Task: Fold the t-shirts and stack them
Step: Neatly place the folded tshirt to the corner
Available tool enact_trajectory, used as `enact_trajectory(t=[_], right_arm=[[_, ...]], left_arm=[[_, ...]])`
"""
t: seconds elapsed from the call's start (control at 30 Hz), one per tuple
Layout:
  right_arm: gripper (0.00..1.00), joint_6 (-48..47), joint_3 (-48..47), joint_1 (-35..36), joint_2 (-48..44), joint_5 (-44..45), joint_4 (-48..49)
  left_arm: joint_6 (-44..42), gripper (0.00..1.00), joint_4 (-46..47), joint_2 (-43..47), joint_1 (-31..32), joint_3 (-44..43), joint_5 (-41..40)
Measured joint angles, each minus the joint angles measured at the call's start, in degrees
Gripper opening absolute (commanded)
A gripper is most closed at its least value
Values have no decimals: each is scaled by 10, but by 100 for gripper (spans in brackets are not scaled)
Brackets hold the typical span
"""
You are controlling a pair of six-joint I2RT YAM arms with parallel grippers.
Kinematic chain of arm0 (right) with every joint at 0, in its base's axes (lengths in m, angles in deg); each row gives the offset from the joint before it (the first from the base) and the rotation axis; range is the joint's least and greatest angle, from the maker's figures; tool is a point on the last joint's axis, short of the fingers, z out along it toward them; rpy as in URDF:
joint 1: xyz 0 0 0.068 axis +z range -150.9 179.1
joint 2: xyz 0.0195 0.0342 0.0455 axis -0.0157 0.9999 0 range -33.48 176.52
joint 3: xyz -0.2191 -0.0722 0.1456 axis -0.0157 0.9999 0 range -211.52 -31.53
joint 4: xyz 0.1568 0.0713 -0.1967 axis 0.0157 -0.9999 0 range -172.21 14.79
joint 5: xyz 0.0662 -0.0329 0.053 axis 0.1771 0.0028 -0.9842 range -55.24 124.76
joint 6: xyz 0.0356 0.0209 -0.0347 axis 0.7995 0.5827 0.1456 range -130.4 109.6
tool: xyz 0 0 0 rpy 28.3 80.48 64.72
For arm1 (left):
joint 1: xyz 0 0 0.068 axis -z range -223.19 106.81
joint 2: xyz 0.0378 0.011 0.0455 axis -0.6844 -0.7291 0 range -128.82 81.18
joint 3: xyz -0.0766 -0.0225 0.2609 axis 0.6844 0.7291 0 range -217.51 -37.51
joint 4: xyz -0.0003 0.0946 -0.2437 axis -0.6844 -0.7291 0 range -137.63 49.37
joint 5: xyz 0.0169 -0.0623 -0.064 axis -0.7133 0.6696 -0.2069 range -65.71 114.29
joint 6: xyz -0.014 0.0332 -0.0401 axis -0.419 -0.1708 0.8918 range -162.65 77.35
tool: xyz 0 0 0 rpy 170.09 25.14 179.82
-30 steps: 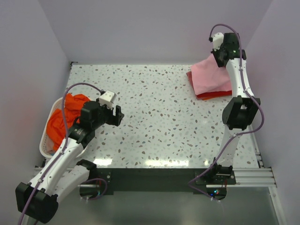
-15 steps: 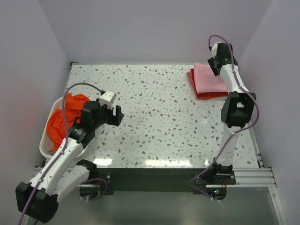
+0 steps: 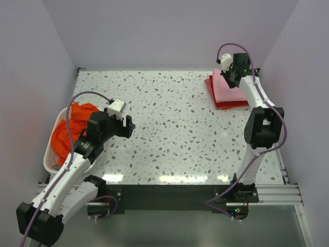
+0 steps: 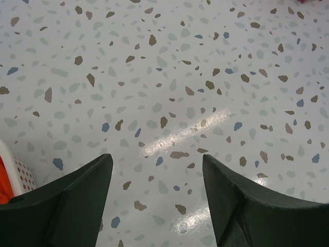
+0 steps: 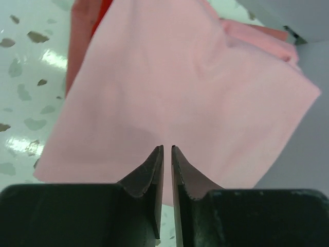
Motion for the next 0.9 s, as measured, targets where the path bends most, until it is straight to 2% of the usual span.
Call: enact_trajectory(t=[0.2, 0.47, 0.63, 0.67, 0.7, 0.77, 0.8, 0.87, 0.9], right_arm=[[11, -9, 46, 42, 18, 0, -12], [17, -6, 59, 53, 32, -1, -22], [38, 2, 47, 51, 4, -14, -40], [41, 5, 47, 51, -8, -18, -42], [46, 7, 48, 51, -24, -28, -43], [55, 13, 54, 50, -65, -58, -41], [65, 17, 64, 50, -89, -84, -38], [77, 32, 109, 48, -147, -156, -25], [97, 43, 143, 49, -180, -192, -12]], left_arm=[[0, 76, 0, 0, 0, 0, 0], [0, 75, 0, -4, 0, 0, 1], [0, 78, 0, -5, 0, 0, -1], [0, 82, 0, -5, 0, 0, -2], [0, 92, 0, -4, 0, 0, -5], [3, 100, 0, -2, -3, 0, -10], [6, 100, 0, 0, -6, 0, -14], [14, 100, 1, 5, -20, 0, -16], [17, 100, 2, 8, -31, 0, -14]])
